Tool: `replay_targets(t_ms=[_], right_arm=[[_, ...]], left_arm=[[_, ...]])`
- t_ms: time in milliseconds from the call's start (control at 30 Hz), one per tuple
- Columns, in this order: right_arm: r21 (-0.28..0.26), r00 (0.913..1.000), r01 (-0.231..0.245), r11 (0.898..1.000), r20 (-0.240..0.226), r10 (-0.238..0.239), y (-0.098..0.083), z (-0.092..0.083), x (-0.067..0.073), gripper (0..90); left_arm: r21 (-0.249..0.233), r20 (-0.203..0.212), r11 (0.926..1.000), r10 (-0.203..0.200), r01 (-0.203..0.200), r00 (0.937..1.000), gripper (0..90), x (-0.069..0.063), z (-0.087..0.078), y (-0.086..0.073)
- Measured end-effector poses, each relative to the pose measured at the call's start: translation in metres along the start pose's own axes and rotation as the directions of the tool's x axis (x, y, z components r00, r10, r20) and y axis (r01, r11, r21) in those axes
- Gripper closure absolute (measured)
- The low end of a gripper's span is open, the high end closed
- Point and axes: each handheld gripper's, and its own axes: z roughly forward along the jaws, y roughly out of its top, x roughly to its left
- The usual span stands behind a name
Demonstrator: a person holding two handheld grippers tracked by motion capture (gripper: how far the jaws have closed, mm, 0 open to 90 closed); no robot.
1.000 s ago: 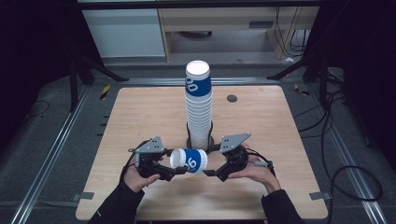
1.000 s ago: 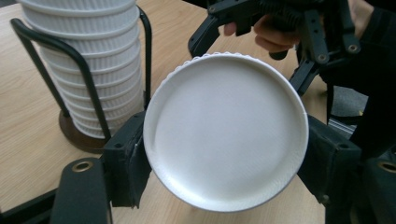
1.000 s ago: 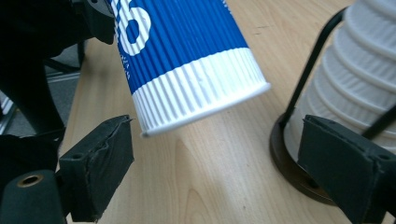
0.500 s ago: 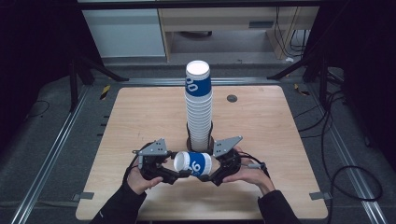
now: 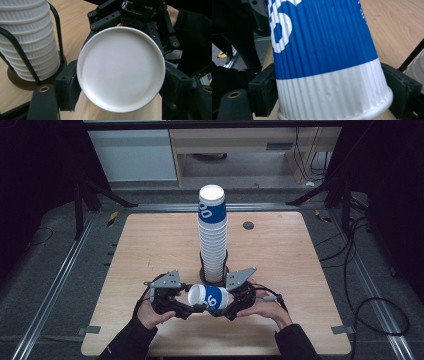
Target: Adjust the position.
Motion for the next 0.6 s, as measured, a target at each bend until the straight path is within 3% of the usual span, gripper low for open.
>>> replay_targets(t_ms=[433,600], right_arm=[[0.035,0.9998,0.007,0.999,0.016,-0.007,0.0001,-0.0041,-0.0002,16.0],[0.064,0.9991,0.021,0.998,0.035,-0.023,-0.0001,-0.0049,0.0002,16.1]], left_arm=[[-0.002,-0.019,1.0000,0.006,-0.006,0.9998,20.1,0.0007,-0.0047,0.0017],[0.036,-0.011,0.9993,0.006,-0.006,0.9999,17.7,0.0023,-0.0044,0.0005]])
